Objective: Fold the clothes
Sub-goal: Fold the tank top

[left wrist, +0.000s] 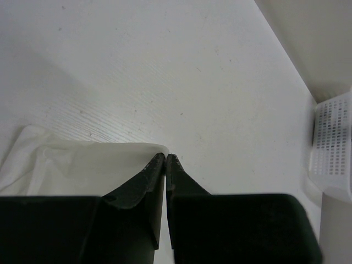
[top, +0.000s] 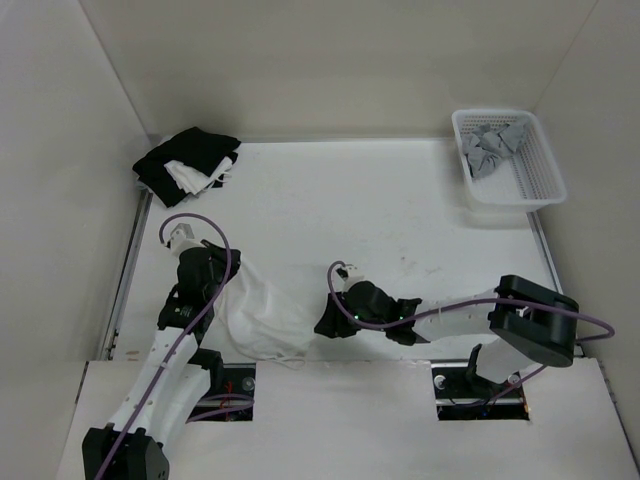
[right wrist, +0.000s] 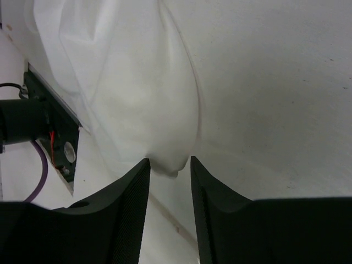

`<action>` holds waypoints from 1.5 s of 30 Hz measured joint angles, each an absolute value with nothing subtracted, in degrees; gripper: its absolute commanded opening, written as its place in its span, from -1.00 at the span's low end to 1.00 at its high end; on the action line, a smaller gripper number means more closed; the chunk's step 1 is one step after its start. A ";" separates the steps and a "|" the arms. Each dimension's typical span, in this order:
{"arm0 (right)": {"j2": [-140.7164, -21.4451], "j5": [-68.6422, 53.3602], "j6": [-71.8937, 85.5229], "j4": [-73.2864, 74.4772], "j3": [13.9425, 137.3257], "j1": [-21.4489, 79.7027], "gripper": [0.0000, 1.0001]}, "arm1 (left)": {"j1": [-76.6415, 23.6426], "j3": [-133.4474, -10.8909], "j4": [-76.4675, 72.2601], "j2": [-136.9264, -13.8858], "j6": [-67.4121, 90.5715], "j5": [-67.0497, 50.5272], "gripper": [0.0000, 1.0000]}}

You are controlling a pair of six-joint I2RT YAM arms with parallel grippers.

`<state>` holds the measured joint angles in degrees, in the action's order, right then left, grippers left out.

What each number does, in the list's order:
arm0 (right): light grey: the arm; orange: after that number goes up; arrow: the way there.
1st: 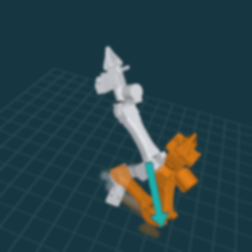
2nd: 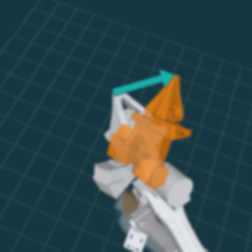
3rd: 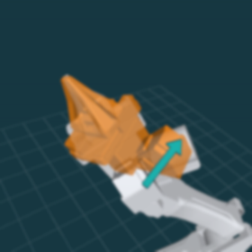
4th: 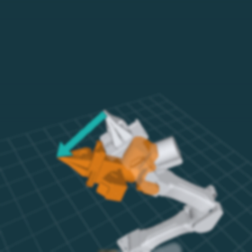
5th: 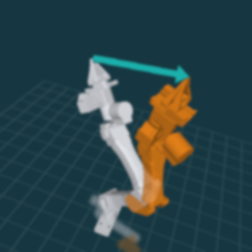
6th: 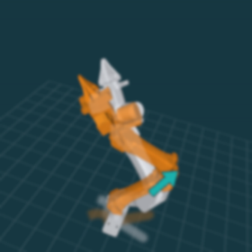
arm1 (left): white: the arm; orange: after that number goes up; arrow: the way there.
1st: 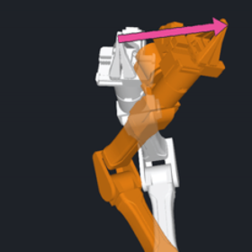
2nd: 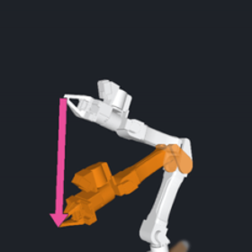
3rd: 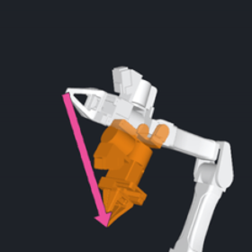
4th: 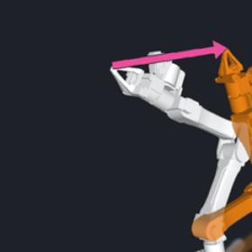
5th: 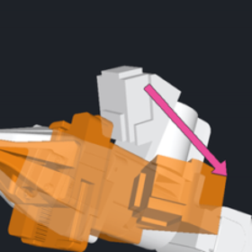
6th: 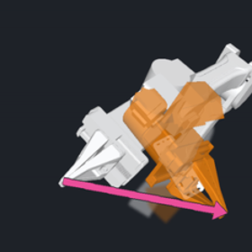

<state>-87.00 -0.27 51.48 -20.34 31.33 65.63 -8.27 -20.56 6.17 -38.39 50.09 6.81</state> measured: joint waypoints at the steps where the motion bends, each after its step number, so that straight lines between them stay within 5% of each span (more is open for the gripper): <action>1: -87.09 -0.25 51.59 -20.69 31.33 65.63 -0.35 | -8.27 -20.56 6.15 -38.37 50.06 6.76 -0.94; 5: -87.09 -0.08 51.86 -21.71 31.33 65.32 -0.76 | -8.27 -20.56 6.15 -38.37 49.95 6.55 -0.94; 8: -87.02 0.10 51.83 -21.78 31.33 64.95 -0.87 | -8.27 -20.56 6.15 -38.37 49.91 6.39 -0.94; 29: -39.53 11.90 33.63 8.73 44.73 49.65 -0.88 | -16.62 -36.80 3.20 -27.09 53.08 7.05 -0.95; 39: -19.92 20.49 41.17 29.54 44.16 68.03 -0.86 | -21.63 -36.84 17.69 -10.41 53.78 8.01 -0.94; 45: -25.78 26.26 46.37 33.87 42.04 76.66 -0.86 | -20.97 -35.16 27.27 -6.39 54.48 8.19 -0.94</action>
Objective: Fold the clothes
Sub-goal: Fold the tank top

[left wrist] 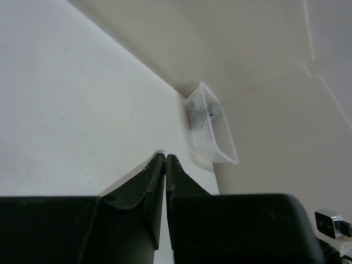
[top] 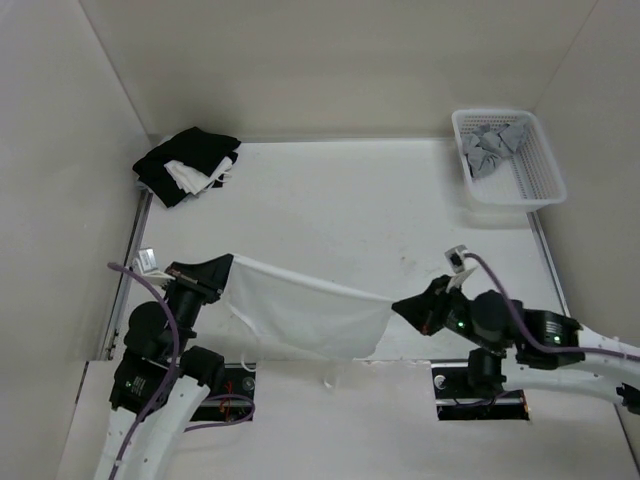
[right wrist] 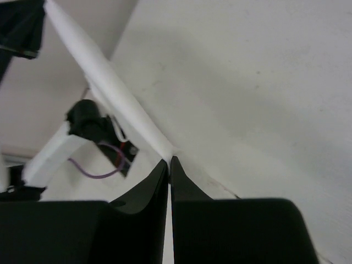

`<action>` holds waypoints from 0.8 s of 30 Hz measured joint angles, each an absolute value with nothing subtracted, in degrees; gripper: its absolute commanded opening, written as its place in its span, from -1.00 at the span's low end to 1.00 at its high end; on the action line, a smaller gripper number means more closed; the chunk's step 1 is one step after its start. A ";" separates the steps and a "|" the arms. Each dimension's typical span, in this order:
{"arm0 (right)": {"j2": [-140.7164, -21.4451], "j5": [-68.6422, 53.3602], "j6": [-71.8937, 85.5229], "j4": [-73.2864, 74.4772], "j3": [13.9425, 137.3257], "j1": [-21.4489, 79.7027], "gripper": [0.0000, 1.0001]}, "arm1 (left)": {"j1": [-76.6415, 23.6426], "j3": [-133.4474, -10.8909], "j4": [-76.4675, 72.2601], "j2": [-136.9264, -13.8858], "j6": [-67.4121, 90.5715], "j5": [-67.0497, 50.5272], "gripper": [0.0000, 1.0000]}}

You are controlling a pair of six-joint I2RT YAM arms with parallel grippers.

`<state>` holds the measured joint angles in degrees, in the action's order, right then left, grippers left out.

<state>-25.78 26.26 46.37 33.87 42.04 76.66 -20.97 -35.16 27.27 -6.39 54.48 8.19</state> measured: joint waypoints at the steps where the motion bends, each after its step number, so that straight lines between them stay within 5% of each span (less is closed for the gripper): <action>1: -28.21 25.91 46.30 33.39 41.25 75.33 -0.86 | -20.86 -33.74 27.81 -6.50 54.74 8.19 -0.94; 6: -40.51 13.89 42.96 24.49 34.59 55.51 -0.86 | -20.40 -25.32 26.52 -14.11 55.75 8.43 -0.93; 11: -59.37 0.93 39.38 11.29 34.11 35.86 -0.86 | -16.95 -22.81 11.25 -38.54 55.75 8.34 -0.94; 18: -86.26 -8.97 35.97 0.54 48.73 23.57 -0.87 | -12.19 -33.56 -9.67 -74.70 55.72 7.55 -0.94; 24: -92.77 -11.18 35.55 -3.29 55.59 19.25 -0.85 | -9.93 -40.77 -18.44 -84.42 55.99 6.15 -0.92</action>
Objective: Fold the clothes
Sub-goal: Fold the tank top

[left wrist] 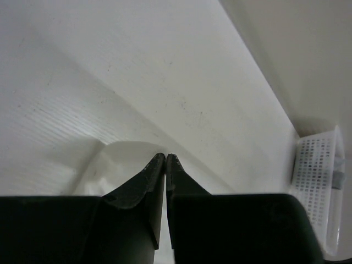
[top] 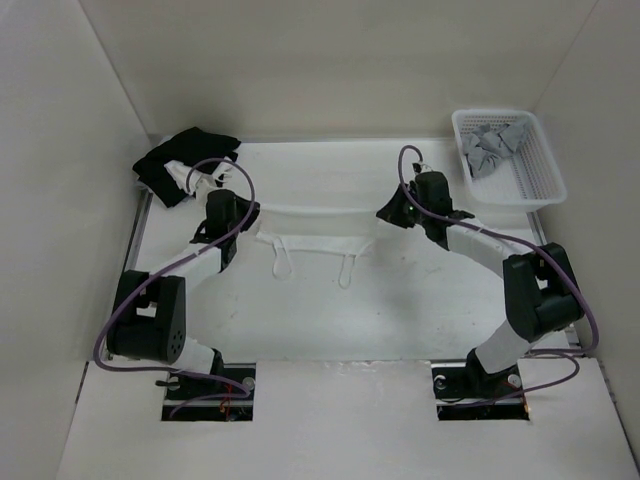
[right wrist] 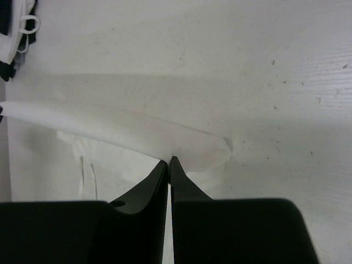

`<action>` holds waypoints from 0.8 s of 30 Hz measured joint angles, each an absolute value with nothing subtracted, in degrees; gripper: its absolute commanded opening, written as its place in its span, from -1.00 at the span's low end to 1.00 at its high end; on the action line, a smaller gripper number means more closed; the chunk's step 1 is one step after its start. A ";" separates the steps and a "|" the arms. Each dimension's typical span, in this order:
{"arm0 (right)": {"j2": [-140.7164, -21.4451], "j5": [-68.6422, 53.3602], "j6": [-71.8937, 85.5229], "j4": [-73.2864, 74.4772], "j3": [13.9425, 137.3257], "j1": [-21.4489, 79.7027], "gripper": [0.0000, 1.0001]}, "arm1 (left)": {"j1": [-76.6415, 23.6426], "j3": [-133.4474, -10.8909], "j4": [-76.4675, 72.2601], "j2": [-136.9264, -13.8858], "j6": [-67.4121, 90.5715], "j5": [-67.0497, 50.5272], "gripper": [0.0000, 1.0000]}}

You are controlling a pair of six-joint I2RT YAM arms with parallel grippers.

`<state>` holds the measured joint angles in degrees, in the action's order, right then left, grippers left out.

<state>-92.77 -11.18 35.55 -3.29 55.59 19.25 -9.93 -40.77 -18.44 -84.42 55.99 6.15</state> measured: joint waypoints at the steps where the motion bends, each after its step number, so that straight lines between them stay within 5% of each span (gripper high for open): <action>1: -92.73 -11.46 35.53 -3.64 55.81 19.27 -0.85 | -9.87 -40.80 -19.14 -84.44 55.99 5.98 -0.92; 11: -89.93 -10.33 35.59 -8.45 48.05 20.51 -0.86 | -9.28 -32.40 -28.29 -82.94 56.31 3.92 -0.90; 19: -83.40 -4.71 36.25 -10.37 37.41 30.96 -0.81 | -3.97 -22.70 -31.42 -80.77 59.35 2.26 -0.90; 24: -81.19 0.36 36.73 -10.68 33.61 38.92 -0.45 | -1.30 -21.69 -34.70 -82.98 62.48 -0.12 -0.74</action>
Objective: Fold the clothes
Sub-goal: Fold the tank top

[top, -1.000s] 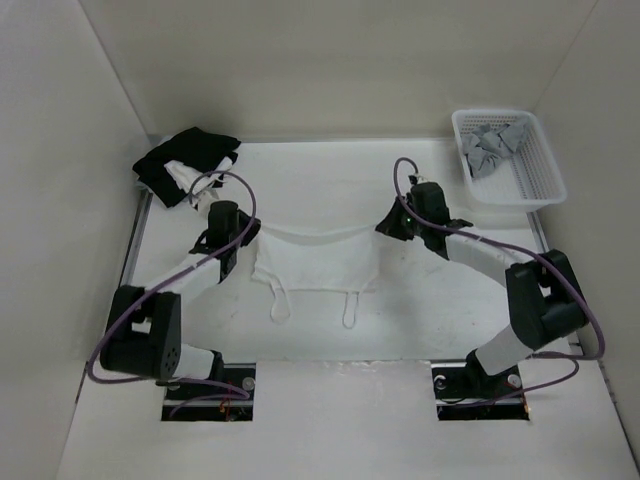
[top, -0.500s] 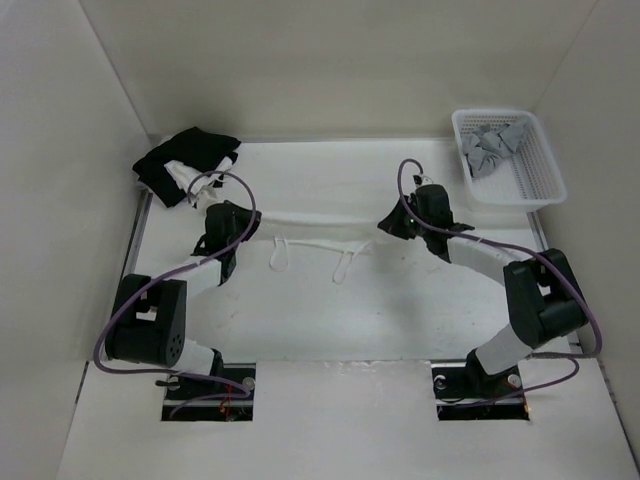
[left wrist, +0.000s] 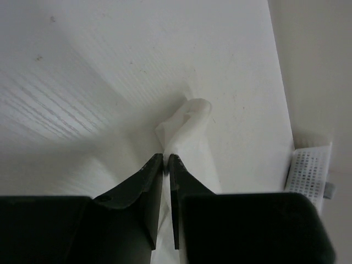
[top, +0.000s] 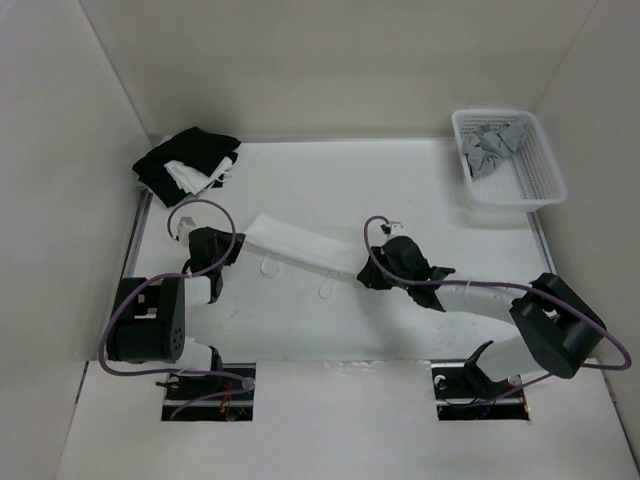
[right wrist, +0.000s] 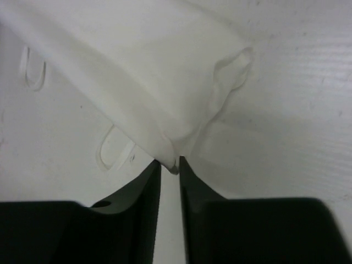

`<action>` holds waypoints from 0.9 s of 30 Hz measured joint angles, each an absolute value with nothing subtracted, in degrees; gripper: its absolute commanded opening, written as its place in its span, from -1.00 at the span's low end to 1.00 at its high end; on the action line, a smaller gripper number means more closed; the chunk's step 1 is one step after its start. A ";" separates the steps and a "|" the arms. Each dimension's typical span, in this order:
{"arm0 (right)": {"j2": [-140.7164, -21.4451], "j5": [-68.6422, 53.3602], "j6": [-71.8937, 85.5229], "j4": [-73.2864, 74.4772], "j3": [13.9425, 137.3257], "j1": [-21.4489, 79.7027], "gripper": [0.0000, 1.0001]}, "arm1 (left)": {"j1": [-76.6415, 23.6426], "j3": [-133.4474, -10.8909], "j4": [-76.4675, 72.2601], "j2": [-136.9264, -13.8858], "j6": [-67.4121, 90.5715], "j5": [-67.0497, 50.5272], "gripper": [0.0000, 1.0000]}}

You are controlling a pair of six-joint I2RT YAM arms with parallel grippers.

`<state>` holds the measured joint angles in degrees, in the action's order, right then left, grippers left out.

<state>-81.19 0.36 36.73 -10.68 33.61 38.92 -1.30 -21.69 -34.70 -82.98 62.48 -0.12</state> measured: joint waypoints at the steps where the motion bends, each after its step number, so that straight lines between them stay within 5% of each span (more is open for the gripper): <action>1: -81.19 1.13 36.95 -10.68 32.95 40.27 -0.34 | -0.62 -21.41 -35.29 -83.66 63.29 -0.56 -0.71; 7: -75.37 2.94 38.11 -9.19 25.82 44.77 -0.05 | 3.75 -16.93 -37.28 -83.18 66.63 -1.10 -0.49; 13: -69.52 2.57 39.64 -9.76 26.22 41.25 -0.80 | -1.76 -17.17 -35.79 -74.72 65.95 2.59 -0.49; 20: -81.36 -0.25 40.71 -16.62 34.35 38.63 -0.82 | -16.36 -27.55 -36.25 -81.82 60.95 5.58 -0.49; 27: -93.65 -1.08 45.89 -23.53 35.42 32.62 -0.83 | -13.26 -32.05 -43.00 -98.61 59.70 6.04 -0.52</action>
<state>-93.65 -1.08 45.89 -23.53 35.42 32.62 -13.26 -32.05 -43.00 -98.61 59.70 6.04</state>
